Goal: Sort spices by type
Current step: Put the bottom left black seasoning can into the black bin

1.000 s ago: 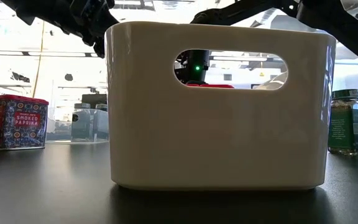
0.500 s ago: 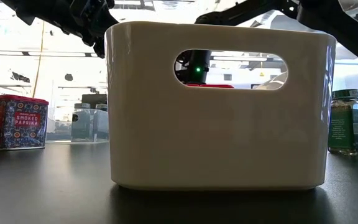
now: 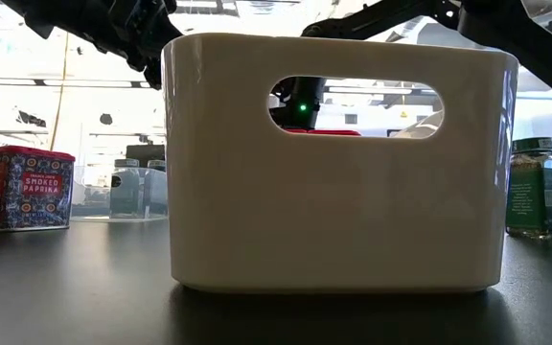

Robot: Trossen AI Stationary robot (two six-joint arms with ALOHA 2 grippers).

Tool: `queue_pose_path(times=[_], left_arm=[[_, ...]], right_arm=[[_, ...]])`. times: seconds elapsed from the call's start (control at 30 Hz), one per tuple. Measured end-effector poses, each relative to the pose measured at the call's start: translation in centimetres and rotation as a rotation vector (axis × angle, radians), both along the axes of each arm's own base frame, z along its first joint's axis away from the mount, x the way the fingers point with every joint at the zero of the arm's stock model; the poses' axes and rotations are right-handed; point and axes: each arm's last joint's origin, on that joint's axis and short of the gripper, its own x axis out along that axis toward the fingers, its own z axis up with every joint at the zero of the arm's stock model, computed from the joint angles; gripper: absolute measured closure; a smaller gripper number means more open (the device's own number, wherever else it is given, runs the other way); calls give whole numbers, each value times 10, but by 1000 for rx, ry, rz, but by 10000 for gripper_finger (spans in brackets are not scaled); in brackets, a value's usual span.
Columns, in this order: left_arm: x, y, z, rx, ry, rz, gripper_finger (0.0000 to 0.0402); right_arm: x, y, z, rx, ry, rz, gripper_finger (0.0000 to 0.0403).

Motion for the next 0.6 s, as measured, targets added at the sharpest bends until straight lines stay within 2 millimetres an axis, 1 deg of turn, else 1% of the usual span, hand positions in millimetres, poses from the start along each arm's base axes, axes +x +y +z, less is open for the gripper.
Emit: queue_pose_path(times=[0.6], left_arm=[[0,0,0,0,0,0,50]], right_arm=[[-1,0,0,5,12,0,208]])
